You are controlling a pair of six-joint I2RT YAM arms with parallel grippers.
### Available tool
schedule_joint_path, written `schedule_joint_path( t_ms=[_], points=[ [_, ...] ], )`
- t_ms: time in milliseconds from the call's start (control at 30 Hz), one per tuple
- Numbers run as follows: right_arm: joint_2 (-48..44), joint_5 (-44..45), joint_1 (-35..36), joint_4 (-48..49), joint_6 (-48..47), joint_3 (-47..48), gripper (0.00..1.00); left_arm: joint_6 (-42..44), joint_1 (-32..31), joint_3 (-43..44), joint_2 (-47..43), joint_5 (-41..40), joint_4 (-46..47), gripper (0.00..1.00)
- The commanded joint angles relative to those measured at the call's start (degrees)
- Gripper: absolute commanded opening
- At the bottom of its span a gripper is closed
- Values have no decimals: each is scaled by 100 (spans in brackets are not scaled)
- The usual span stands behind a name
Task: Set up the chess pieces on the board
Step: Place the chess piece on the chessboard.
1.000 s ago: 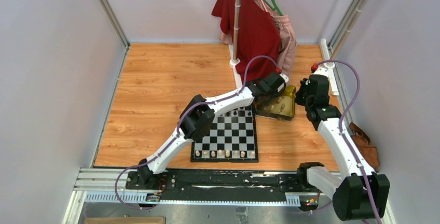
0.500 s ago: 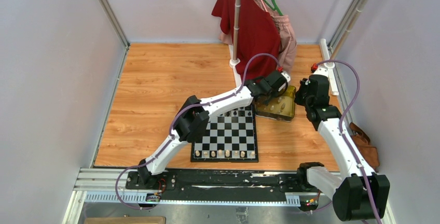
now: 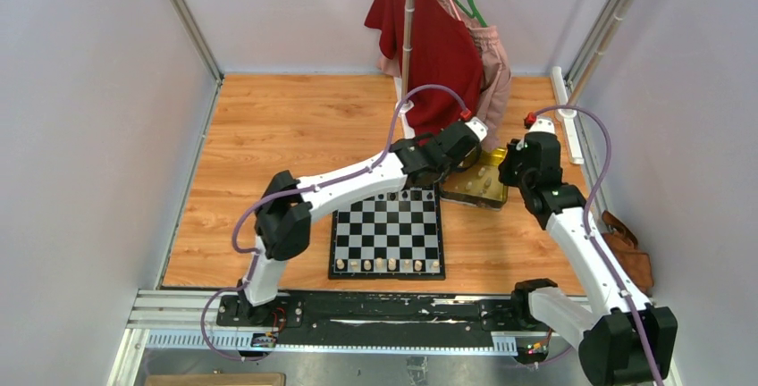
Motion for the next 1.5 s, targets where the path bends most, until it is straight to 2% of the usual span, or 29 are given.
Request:
schedule_joint_path(
  t_ms=[0,267,567,1033,1467],
  points=[
    [-108,25,576,-291,-132,67,0,-242,-154,-1099,-920,-544,146,0],
    [-116,534,1941,-626,-90,116,0,-924,-429,-3362,-2485,-956,569,0],
    [140,773,3055,-883,22,95,0,-1627,-763,-4810,-3598,-1212,668,0],
    [784,1218,4320,-678,323,24,0,-2361,-1172,-6052,-4664,-1323,862,0],
    [1317,1411,5109,-574,623,-17,0,-2637,-1452,-6565,-4617,-1346,1107,0]
  ],
)
